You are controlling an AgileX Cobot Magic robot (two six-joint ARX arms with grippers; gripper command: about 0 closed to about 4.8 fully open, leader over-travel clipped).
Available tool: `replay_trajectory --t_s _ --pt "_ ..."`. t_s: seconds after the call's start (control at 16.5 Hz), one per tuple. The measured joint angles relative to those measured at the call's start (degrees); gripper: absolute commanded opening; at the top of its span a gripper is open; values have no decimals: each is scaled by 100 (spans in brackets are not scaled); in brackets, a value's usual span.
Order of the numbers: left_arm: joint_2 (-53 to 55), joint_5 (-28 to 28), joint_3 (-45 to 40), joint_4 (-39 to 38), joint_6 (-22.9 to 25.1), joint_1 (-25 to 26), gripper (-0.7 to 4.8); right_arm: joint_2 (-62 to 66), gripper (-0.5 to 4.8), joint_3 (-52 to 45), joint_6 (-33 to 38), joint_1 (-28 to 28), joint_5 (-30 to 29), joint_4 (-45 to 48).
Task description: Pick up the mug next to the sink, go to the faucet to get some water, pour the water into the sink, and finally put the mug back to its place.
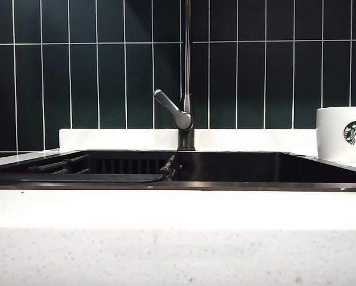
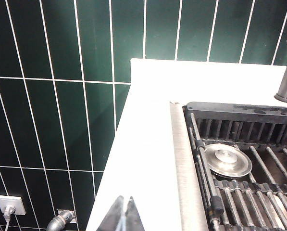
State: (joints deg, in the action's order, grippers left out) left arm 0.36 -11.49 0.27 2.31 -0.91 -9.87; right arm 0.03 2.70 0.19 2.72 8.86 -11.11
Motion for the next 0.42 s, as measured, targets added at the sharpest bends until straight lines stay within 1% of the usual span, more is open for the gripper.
replay_trajectory --t_s 0.12,0.42 --pt "2 2 0 0 0 0 -5 0 -1 -2 33 0 0 -205" --pt "2 0 0 0 0 0 -5 0 -1 0 42 0 0 -339"
